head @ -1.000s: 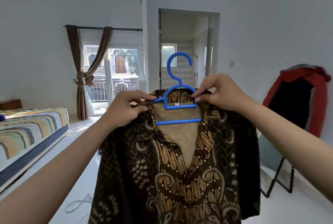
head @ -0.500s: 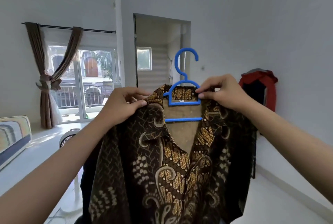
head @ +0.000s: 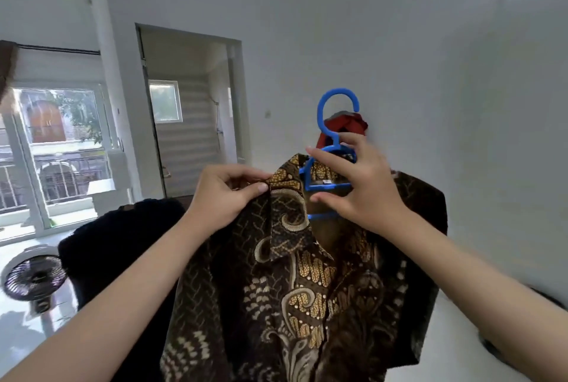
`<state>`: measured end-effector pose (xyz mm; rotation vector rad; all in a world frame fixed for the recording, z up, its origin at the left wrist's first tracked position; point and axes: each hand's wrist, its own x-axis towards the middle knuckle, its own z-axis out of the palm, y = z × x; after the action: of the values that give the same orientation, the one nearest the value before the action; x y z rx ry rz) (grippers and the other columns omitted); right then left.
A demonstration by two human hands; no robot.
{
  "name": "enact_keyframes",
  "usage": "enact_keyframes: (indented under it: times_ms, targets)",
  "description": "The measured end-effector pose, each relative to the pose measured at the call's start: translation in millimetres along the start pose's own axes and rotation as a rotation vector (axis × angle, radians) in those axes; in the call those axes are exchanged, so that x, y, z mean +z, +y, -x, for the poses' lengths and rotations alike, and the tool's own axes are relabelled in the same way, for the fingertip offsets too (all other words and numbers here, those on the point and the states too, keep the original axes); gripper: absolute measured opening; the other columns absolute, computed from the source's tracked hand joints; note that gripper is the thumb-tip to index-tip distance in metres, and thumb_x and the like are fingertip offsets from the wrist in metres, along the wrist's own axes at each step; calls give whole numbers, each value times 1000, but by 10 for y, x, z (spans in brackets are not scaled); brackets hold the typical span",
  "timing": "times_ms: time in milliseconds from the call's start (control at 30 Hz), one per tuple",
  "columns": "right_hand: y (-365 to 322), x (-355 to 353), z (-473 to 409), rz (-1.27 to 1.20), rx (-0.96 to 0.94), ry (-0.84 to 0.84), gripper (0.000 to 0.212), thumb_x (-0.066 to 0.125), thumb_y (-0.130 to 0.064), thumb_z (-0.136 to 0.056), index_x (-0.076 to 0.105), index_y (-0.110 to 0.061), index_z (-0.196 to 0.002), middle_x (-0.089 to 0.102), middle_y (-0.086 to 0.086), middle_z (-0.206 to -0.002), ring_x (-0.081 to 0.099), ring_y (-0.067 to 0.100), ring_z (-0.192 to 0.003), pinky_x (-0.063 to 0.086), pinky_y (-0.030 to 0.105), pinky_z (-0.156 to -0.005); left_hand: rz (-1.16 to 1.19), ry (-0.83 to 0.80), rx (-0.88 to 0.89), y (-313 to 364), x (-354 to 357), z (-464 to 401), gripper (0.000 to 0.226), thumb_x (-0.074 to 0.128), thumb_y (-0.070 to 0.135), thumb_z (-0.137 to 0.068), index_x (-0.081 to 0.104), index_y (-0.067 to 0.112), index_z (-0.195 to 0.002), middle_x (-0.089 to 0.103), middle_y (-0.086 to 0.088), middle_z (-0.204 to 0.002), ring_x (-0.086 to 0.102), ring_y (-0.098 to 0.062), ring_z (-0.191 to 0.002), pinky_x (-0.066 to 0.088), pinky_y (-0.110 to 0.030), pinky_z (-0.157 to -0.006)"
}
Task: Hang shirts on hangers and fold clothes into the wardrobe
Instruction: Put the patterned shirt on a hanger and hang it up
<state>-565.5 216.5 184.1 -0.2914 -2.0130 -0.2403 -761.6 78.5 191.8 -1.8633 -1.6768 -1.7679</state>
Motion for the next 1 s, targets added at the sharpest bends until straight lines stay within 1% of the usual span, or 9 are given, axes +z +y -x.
enact_keyframes:
  times_ms: [133,233,333,433,533,633,800,900,1000]
  targets:
    - [-22,-558,325,222,-4,-23,65,85,-24,-65,62,-20,-126,54,22,-126,57,38,-107,51,50,-84,90,-79,23,294,330,161,22,74,0,-74,75,19,-85,74,7,-84,70,-14,-83,54,-26,-83]
    - [22,-936,487,402,-48,-67,60,78,-30,-72,61,-13,-127,53,31,-126,60,42,-102,53,47,-82,173,-120,36,487,542,214,24,74,2,-75,75,25,-81,75,7,-83,70,-16,-83,54,-27,-84]
    - [51,-1275,561,527,-54,-83,54,61,-39,-82,59,-11,-127,48,36,-132,62,44,-94,52,47,-78,206,-165,114,708,713,208,22,73,4,-77,74,25,-83,73,11,-83,69,-9,-81,52,-18,-80]
    - [50,-1589,629,623,-43,-137,56,56,-42,-83,55,-11,-129,45,38,-134,62,43,-90,52,46,-76,182,-222,212,858,841,211,28,70,8,-81,71,35,-86,71,20,-82,66,1,-81,47,-8,-75]
    - [35,-1896,705,673,30,-194,59,54,-45,-82,56,-11,-131,43,36,-137,61,42,-94,53,45,-75,130,-306,275,850,939,257,36,62,8,-87,67,40,-101,69,23,-95,62,5,-94,43,-5,-82]
    - [-34,-2161,754,718,89,-244,60,53,-47,-82,55,-12,-131,46,33,-136,63,37,-90,53,41,-71,212,-375,250,827,1001,310,40,60,1,-87,67,33,-111,66,21,-110,58,6,-106,43,-8,-92]
    - [-164,-2448,868,667,211,-263,62,58,-46,-82,50,-18,-136,46,26,-139,54,38,-118,52,47,-88,532,-418,151,933,1133,330,36,59,-11,-83,70,16,-104,73,4,-103,66,-9,-101,50,-23,-92]
    - [-267,-2557,961,680,297,-248,61,53,-49,-82,49,-20,-137,45,23,-140,51,37,-122,51,49,-89,646,-437,144,1059,1211,376,42,56,-16,-82,69,19,-101,73,17,-88,67,0,-92,50,-13,-84]
    - [-365,-2641,1024,713,355,-233,61,58,-48,-83,47,-23,-138,41,23,-144,51,39,-120,49,52,-91,720,-451,133,1163,1280,419,40,53,-17,-84,65,13,-109,71,18,-88,66,5,-86,48,-8,-77]
